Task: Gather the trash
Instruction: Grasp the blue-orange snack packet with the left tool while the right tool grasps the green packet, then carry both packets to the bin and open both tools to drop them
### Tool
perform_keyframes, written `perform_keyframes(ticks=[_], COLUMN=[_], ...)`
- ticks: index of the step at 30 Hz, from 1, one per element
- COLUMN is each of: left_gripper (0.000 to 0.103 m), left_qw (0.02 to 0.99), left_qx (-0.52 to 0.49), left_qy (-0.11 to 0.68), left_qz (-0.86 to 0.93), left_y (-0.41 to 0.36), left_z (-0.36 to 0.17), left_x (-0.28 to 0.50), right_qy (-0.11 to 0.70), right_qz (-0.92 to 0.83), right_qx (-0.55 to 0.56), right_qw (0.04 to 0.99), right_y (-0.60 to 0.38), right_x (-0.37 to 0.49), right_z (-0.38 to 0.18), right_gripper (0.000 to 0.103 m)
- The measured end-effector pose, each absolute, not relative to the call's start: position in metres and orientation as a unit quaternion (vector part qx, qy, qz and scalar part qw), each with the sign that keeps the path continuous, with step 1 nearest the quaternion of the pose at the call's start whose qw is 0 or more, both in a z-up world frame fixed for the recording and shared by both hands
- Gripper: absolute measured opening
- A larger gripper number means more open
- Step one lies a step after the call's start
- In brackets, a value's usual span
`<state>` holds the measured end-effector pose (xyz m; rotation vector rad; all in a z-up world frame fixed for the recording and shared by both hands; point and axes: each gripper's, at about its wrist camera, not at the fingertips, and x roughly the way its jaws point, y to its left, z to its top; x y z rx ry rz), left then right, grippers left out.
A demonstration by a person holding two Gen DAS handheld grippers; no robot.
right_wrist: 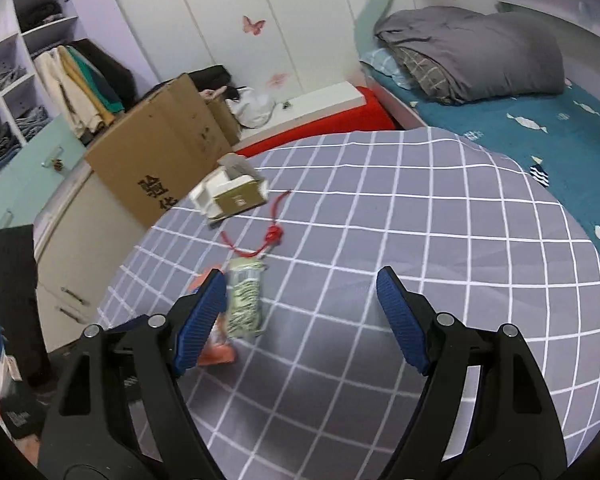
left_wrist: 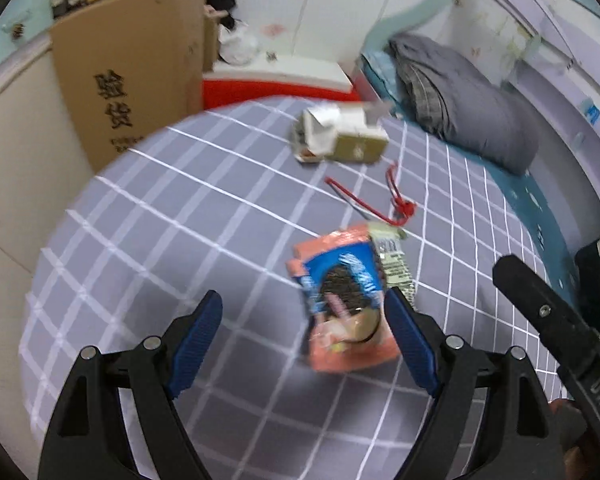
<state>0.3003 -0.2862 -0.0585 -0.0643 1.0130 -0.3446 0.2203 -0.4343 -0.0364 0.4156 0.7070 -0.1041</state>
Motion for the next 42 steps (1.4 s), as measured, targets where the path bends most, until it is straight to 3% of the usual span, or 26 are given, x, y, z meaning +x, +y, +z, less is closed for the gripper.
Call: perform_keyframes(ticks=[4, 6, 12, 18, 19, 20, 21, 29, 42], left_gripper=[0.079, 0.041, 0.034, 0.032, 0.032, 0.032, 0.032, 0.032, 0.032], left_qw=[0.868, 0.87, 0.869, 0.877, 0.878, 0.88, 0.882, 0.891, 0.894], left_qx=[0.007, 0.004, -0.005, -0.04, -0.043, -0.048, -0.052, -0.086, -0.131], left_qy=[0.47, 0.463, 0.463, 0.456, 0.454, 0.452, 0.45, 0.431, 0.425], left_qz=[-0.16, -0.173, -0.176, -0.145, -0.142, -0.137, -0.132, -0.117, -0.057], left_y=[-0.302, -0.3, -0.269, -0.209, -0.202, -0.191, -0.182, -0.116, 0.015], left_z=[-0.066, -0.064, -0.059, -0.055, -0.053, -0.051, -0.05, -0.036, -0.042], left_x=[0.305, 0.304, 0.308, 0.311, 0.31, 0.308, 0.307, 0.291, 0.256], right_qy=[0.353, 0.36, 0.388, 0.419, 0.418, 0.418, 0.419, 0.406, 0.423], right_qz=[-0.048, -0.038, -0.017, -0.039, -0.048, -0.051, -0.054, 0.003, 0.216], right_qx=[0.197, 0.191, 0.166, 0.094, 0.078, 0.068, 0.063, 0.078, 0.078], right_qw=[0.913, 0.912, 0.907, 0.902, 0.904, 0.904, 0.904, 0.91, 0.876], right_y=[-0.432, -0.425, -0.398, -0.369, -0.365, -0.361, -0.359, -0.313, -0.116], right_x=[0.23, 0.238, 0.26, 0.273, 0.274, 0.273, 0.274, 0.267, 0.269], right_z=[-0.041, -0.044, -0.053, -0.065, -0.065, -0.066, -0.066, -0.05, -0.048], right_gripper=[0.077, 0.077, 0.076, 0.058, 0.051, 0.029, 0.021, 0.015, 0.015])
